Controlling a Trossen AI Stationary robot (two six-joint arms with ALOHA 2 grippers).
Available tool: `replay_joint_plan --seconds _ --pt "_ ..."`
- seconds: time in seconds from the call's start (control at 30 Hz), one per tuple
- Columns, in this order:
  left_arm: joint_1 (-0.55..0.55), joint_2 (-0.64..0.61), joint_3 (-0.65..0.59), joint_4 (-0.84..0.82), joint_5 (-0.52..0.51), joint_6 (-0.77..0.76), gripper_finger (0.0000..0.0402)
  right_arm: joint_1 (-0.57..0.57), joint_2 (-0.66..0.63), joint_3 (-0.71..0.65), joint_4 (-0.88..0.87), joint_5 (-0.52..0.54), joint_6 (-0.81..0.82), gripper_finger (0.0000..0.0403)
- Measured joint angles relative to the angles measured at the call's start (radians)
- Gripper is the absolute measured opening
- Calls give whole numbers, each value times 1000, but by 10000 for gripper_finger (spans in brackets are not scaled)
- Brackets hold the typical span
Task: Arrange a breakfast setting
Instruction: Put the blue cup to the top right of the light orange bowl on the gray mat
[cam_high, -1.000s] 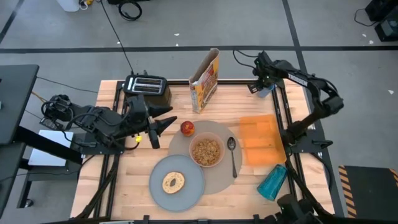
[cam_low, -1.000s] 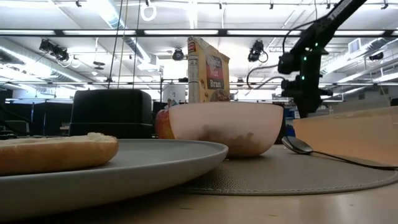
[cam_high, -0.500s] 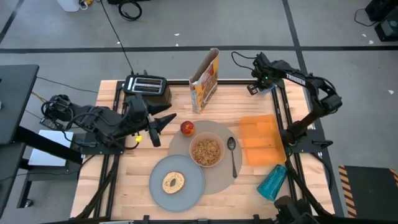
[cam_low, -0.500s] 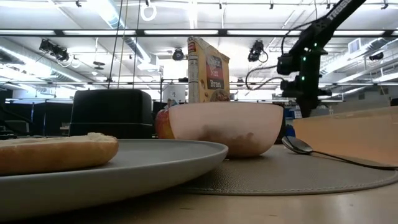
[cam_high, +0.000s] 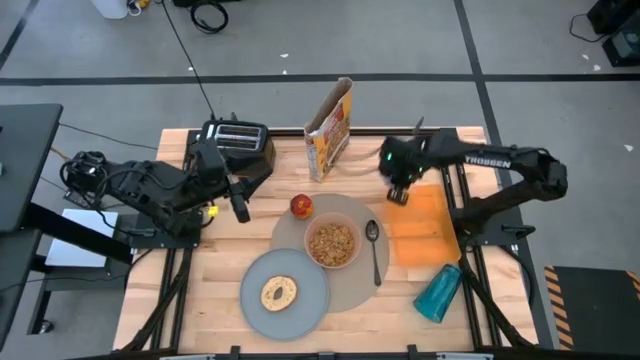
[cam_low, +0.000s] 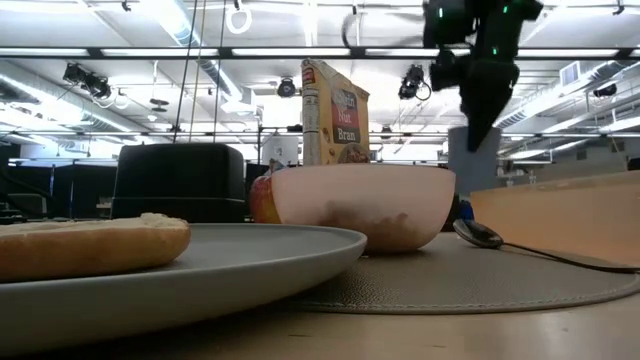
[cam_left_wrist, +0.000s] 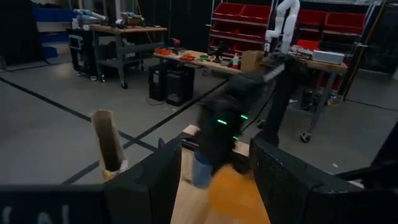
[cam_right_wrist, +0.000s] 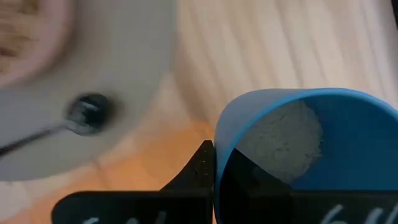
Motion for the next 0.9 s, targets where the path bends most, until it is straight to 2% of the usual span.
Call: replay_joint_plan --seconds 0.17,0.33,0.5,0.67,0.9 --pt "15 -12 0 -13 0 23 197 191 40 1 108 40 40 12" --pt "6 -18 0 -27 0 48 197 291 142 64 123 42 35 12" --pt "-20 -18 0 -57 1 45 197 318 263 137 149 47 12 12" --pt "-58 -18 0 -111 1 -2 197 313 359 139 173 46 15 12" --pt "-99 -18 0 -140 1 -32 197 316 394 139 198 45 24 22"
